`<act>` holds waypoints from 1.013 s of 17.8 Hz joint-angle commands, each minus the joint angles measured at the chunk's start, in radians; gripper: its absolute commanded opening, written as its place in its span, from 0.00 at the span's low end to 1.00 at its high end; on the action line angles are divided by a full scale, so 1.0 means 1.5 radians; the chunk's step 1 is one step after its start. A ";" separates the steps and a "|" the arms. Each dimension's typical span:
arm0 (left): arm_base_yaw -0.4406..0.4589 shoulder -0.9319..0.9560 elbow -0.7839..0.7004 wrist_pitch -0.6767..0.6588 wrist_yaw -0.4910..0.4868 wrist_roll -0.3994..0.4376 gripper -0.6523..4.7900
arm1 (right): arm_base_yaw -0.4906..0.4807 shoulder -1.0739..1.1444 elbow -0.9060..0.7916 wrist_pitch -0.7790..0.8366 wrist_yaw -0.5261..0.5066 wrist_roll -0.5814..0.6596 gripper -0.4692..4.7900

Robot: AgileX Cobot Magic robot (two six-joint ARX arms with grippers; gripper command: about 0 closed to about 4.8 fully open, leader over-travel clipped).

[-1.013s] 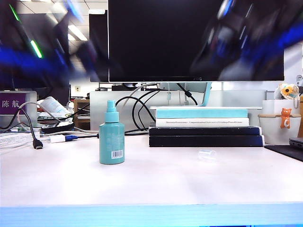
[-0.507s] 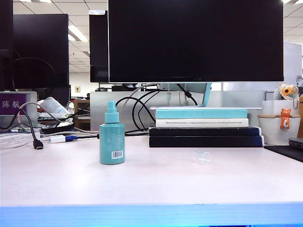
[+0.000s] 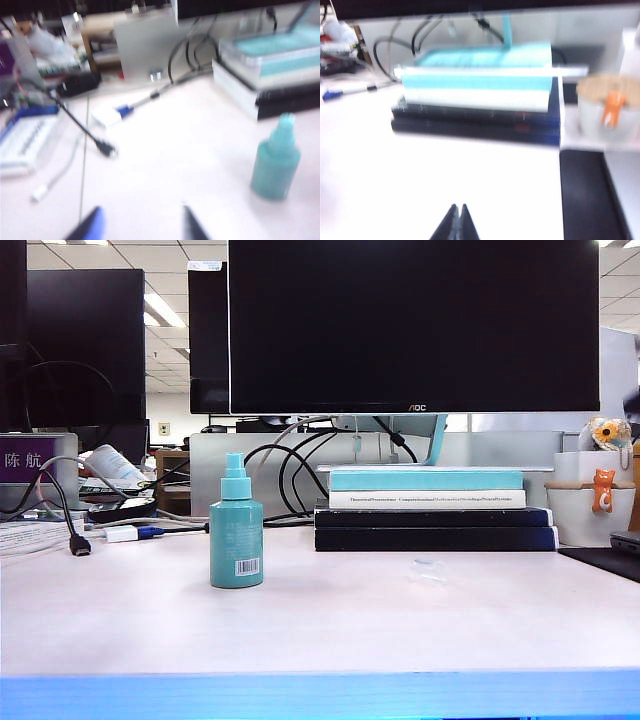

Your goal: Pick up the sprayer with the left hand and remove the lid with the right hand then place it on the table.

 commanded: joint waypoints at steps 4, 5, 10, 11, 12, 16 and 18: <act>0.000 -0.017 -0.105 0.213 0.039 -0.017 0.44 | -0.001 -0.001 -0.039 0.020 0.051 0.002 0.08; 0.001 -0.027 -0.130 0.283 0.031 -0.042 0.39 | -0.001 -0.001 -0.039 0.044 0.068 0.000 0.08; 0.001 -0.059 -0.130 0.317 0.037 0.003 0.39 | -0.009 0.000 -0.039 0.166 0.066 0.005 0.08; 0.001 -0.061 -0.130 0.302 0.040 0.003 0.39 | -0.012 0.000 -0.039 0.131 0.065 0.006 0.08; 0.001 -0.061 -0.130 0.291 0.040 0.004 0.39 | -0.011 -0.001 -0.039 0.094 0.065 0.006 0.08; 0.001 -0.061 -0.130 0.285 0.007 0.002 0.39 | -0.011 -0.001 -0.039 0.039 0.081 0.006 0.13; 0.001 -0.061 -0.130 0.280 0.007 0.002 0.39 | -0.011 -0.001 -0.039 0.032 0.081 0.006 0.13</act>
